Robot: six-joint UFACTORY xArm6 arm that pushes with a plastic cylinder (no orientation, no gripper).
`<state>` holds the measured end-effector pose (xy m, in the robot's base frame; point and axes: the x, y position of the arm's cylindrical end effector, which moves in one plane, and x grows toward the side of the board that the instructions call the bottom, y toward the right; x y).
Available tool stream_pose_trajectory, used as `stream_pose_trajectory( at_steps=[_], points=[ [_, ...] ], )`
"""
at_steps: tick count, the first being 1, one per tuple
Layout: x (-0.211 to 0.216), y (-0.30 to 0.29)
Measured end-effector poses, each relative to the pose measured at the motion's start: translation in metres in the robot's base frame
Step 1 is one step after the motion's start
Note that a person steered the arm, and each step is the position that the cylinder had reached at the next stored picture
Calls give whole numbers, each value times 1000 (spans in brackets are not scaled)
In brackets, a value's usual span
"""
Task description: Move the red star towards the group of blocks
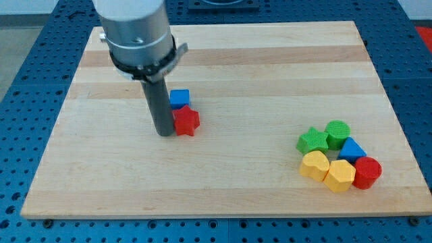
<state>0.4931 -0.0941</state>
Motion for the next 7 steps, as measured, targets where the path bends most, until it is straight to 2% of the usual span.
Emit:
stream_pose_trajectory(
  at_steps=[1, 2, 3, 4, 7],
  points=[
    [20, 31],
    [21, 5],
    [10, -55],
    [-20, -72],
    [-21, 73]
  ],
)
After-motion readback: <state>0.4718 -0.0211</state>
